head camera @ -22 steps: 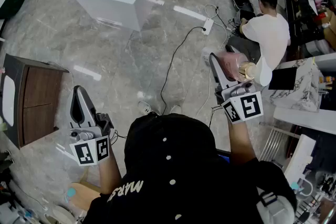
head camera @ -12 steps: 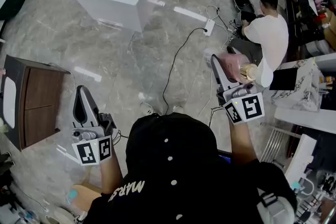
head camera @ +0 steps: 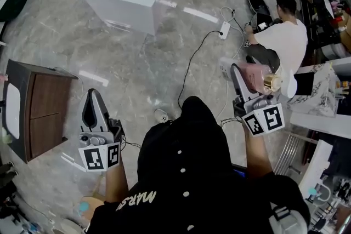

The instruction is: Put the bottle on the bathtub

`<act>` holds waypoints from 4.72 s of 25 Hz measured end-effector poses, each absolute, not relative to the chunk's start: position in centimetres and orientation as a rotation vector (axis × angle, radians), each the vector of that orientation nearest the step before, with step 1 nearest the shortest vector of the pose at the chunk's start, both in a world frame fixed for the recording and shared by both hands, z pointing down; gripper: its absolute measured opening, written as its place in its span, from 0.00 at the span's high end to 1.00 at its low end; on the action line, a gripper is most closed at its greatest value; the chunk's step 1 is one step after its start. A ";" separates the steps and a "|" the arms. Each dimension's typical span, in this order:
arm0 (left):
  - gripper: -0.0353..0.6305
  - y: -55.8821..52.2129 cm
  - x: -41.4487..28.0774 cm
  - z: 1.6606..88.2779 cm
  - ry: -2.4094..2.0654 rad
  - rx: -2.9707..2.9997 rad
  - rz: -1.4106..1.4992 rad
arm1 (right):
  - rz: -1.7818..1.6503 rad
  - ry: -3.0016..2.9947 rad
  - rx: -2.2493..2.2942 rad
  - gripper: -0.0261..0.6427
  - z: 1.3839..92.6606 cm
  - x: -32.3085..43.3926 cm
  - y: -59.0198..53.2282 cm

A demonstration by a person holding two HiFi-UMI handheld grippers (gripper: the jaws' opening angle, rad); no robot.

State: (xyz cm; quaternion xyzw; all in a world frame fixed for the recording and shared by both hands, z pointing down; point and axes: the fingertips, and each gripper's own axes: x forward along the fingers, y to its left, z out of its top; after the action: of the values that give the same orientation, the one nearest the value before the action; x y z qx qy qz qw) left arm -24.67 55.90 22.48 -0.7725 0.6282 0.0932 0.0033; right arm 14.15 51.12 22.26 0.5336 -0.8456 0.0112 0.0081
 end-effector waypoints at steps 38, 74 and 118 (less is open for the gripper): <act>0.93 29.6 -21.8 20.9 2.040 -2.349 0.239 | -0.017 -2.761 1.527 0.64 24.5 13.6 21.6; 0.93 -5.5 -24.6 24.3 1.695 -2.740 0.220 | -0.023 -2.557 1.647 0.64 26.6 6.6 -6.2; 0.93 -20.1 -17.1 47.3 2.159 -2.782 -0.276 | 0.208 -2.579 1.151 0.64 70.4 2.5 -40.6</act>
State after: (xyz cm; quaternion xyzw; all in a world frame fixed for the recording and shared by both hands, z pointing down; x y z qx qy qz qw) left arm -17.11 -20.14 47.31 -0.7726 0.5997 -0.0767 -0.1940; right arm 2.52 -40.60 70.43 0.4014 -0.8999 0.0726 0.1542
